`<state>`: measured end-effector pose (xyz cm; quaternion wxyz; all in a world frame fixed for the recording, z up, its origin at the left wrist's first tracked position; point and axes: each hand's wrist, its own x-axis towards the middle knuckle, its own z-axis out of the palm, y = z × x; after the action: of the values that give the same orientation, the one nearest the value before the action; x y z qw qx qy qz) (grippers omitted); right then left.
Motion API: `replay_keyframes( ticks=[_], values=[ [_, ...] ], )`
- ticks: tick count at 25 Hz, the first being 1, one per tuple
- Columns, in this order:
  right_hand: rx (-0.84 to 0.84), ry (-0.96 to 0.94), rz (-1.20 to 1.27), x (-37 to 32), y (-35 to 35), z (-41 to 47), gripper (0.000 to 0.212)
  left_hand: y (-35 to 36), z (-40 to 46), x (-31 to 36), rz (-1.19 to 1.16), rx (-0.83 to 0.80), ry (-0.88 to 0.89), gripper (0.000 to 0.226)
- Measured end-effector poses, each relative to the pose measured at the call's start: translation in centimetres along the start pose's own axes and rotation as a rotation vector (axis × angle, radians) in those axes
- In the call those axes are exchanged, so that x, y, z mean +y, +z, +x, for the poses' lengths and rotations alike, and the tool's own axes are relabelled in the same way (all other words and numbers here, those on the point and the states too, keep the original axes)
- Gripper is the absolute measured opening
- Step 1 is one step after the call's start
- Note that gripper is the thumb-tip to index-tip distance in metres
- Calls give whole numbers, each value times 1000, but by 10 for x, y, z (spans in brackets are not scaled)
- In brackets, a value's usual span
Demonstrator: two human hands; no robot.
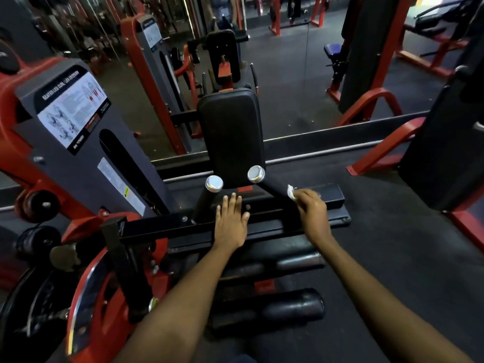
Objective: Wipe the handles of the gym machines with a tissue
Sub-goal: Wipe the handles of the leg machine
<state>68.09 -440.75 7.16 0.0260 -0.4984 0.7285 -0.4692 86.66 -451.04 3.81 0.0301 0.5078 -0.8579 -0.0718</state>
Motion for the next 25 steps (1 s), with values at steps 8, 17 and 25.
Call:
replay_keyframes(
  ticks=[8,17,25],
  values=[
    [131,-431,108,-71,10,15,15,-2,2,0,-35,-81,-4,57],
    [93,-335,-5,-43,15,1,17,-13,15,2,-35,-291,-61,61],
    [73,-70,-13,-13,21,-14,15,-13,17,3,-27,-332,-66,61]
  ],
)
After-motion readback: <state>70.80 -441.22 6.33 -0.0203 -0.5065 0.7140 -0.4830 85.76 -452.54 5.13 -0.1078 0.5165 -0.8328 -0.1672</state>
